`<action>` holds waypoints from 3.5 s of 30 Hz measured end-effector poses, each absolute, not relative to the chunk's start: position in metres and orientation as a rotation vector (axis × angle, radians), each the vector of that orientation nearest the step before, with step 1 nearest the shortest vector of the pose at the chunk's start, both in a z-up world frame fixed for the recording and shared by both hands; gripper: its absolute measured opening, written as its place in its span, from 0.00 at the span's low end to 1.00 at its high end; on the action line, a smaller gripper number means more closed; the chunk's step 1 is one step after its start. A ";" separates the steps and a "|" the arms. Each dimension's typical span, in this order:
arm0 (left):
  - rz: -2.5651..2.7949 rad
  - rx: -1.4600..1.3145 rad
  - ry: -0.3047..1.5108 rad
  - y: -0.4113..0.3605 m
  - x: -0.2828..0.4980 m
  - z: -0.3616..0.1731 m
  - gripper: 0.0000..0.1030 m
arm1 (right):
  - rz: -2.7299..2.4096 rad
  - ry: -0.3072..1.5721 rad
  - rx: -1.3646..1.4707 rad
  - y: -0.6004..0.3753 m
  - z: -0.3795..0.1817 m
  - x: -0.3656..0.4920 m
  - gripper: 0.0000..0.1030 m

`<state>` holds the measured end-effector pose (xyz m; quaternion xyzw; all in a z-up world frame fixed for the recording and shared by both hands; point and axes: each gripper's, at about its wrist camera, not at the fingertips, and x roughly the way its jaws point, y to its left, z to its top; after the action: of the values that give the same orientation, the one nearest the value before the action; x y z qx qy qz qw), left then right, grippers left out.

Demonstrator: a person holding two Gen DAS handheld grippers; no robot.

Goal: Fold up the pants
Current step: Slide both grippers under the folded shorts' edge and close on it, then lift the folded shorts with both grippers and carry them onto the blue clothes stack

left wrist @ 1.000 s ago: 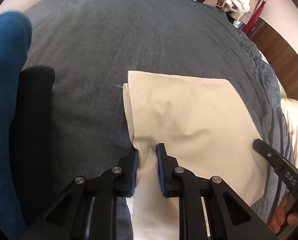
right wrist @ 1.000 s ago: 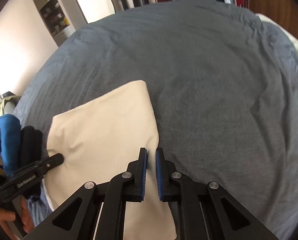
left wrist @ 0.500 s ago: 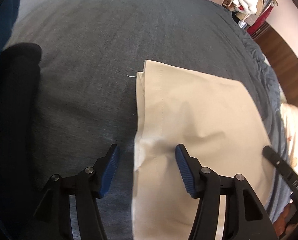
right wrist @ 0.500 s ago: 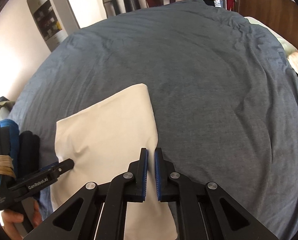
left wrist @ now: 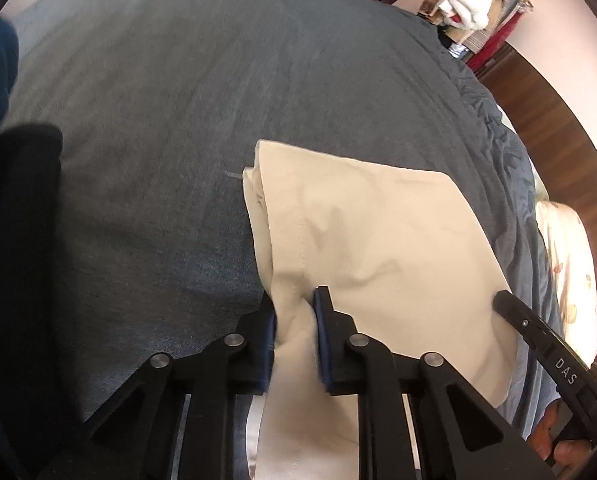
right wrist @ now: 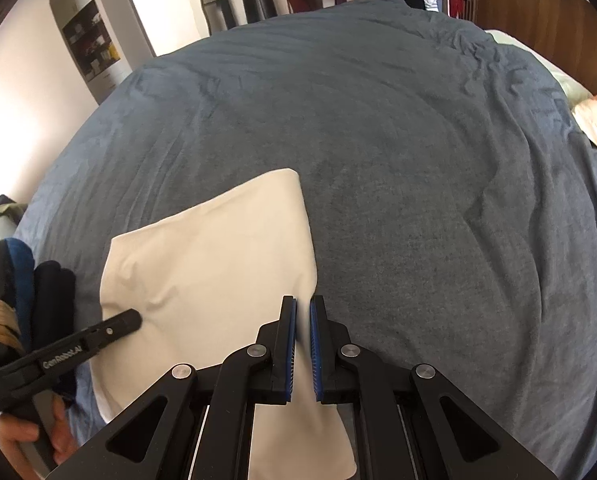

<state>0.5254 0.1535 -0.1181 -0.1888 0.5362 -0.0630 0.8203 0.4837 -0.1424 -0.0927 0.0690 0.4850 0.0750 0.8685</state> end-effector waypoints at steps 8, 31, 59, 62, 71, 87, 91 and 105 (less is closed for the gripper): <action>-0.179 -0.382 1.098 0.145 0.517 -0.094 0.15 | 0.159 0.954 0.134 -0.144 -0.059 0.471 0.07; -0.207 -0.447 0.930 0.184 0.467 0.002 0.11 | 0.228 0.773 0.068 -0.107 0.075 0.433 0.07; -0.274 -0.311 1.053 0.123 0.458 -0.043 0.12 | 0.259 0.835 0.111 -0.129 0.063 0.419 0.07; -0.317 -0.309 1.096 0.086 0.462 -0.068 0.12 | 0.186 0.878 0.102 -0.166 0.036 0.422 0.07; -0.330 -0.192 1.118 0.013 0.462 -0.088 0.20 | 0.022 0.992 0.141 -0.265 -0.038 0.422 0.07; -0.301 -0.183 1.153 0.013 0.448 -0.101 0.47 | -0.056 1.123 0.121 -0.299 -0.122 0.419 0.07; -0.324 -0.205 1.158 0.010 0.454 -0.106 0.46 | -0.072 1.133 0.111 -0.299 -0.127 0.419 0.07; -0.410 -0.368 1.185 0.013 0.482 -0.143 0.47 | -0.079 1.160 0.072 -0.297 -0.141 0.421 0.07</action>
<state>0.4817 0.0126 -0.1435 -0.1712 0.5514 -0.1908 0.7939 0.4210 -0.2970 -0.1406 0.0341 0.5478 -0.0371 0.8351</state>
